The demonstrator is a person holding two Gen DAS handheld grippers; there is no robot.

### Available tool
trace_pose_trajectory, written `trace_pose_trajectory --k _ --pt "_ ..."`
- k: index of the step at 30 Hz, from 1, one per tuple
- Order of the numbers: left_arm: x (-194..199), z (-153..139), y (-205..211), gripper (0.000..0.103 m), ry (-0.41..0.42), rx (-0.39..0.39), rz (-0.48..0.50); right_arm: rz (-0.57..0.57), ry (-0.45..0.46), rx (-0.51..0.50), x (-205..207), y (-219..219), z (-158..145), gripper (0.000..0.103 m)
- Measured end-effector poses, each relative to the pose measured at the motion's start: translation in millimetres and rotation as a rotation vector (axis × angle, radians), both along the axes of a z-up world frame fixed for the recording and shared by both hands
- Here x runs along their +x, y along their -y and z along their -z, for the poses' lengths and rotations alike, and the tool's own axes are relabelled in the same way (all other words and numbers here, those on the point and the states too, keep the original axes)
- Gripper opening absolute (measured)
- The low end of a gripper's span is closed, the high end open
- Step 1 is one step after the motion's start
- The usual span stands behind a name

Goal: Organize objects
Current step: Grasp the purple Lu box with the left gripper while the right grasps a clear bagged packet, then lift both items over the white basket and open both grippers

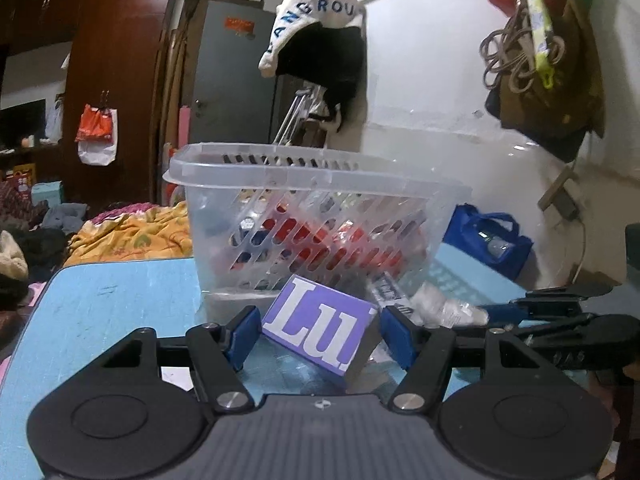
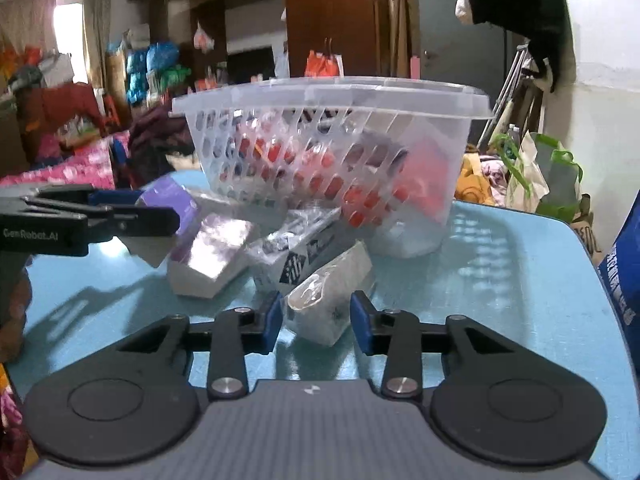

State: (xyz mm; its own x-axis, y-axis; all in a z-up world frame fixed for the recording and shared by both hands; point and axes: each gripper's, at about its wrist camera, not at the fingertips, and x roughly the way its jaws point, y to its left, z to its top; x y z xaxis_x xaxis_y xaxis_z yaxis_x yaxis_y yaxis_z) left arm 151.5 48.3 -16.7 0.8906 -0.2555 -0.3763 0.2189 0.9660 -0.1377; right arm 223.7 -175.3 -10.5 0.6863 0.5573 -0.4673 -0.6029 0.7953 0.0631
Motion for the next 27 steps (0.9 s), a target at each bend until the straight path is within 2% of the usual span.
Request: trace_pose_trajectory --k 2,5,20,22,24,27 --pt "-1 0 1 0.070 0.007 0.003 0.006 0.024 0.041 0.044 -6 9 -1 0.039" --pt "-2 0 3 0.070 0.011 0.015 0.009 0.026 0.091 0.045 -12 6 -4 0.039" --pt "-15 -1 2 0.070 0.063 0.016 0.010 0.021 0.181 0.106 -21 15 -8 0.039" --pt "-21 -5 -1 0.070 0.099 -0.011 0.021 0.024 0.199 0.114 -24 16 -10 0.039" --pt "-26 -14 -4 0.070 0.122 -0.054 0.026 -0.006 0.187 0.176 -29 24 -16 0.039" --pt "-29 -43 -1 0.070 0.179 -0.065 0.040 -0.023 0.236 0.223 -44 29 -43 0.039"
